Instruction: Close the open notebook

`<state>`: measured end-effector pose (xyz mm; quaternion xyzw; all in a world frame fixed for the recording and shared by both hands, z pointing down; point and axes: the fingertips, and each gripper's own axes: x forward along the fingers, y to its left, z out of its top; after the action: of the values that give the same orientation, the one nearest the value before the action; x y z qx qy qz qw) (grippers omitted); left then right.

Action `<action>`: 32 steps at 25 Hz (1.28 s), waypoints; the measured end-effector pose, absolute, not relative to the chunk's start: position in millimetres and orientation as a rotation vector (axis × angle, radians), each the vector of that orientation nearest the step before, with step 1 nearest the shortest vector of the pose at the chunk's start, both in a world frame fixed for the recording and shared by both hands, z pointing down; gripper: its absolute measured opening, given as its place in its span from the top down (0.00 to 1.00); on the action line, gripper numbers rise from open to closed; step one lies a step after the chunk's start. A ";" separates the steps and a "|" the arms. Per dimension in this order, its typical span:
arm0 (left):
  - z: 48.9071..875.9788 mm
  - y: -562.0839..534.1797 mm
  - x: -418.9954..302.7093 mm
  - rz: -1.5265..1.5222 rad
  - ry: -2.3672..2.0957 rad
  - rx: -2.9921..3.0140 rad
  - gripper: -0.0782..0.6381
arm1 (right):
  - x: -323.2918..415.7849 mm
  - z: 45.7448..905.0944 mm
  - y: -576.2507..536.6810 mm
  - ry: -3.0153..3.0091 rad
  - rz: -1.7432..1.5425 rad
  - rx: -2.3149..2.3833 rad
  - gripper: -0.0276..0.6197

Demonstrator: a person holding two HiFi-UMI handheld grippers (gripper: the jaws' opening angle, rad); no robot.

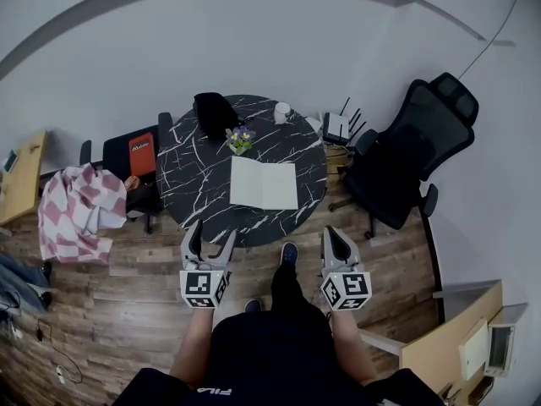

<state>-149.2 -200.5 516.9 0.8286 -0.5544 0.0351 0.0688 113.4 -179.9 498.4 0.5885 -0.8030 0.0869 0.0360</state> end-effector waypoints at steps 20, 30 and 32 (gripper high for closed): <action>587.8 -329.4 -131.5 0.204 -1.735 2.379 0.43 | 125.1 516.2 -307.4 -2.542 0.219 1.661 0.94; 670.2 -358.1 -131.5 0.358 -1.628 2.282 0.43 | 118.0 527.0 -291.4 -2.553 0.256 1.613 0.94; 688.1 -361.4 -130.5 0.399 -1.596 2.261 0.43 | 118.9 529.9 -286.4 -2.544 0.270 1.617 0.94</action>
<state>-130.5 -361.4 688.1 0.7967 -0.5621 0.1407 0.1719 118.9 -286.4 529.9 0.5334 -0.8392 0.0892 0.0574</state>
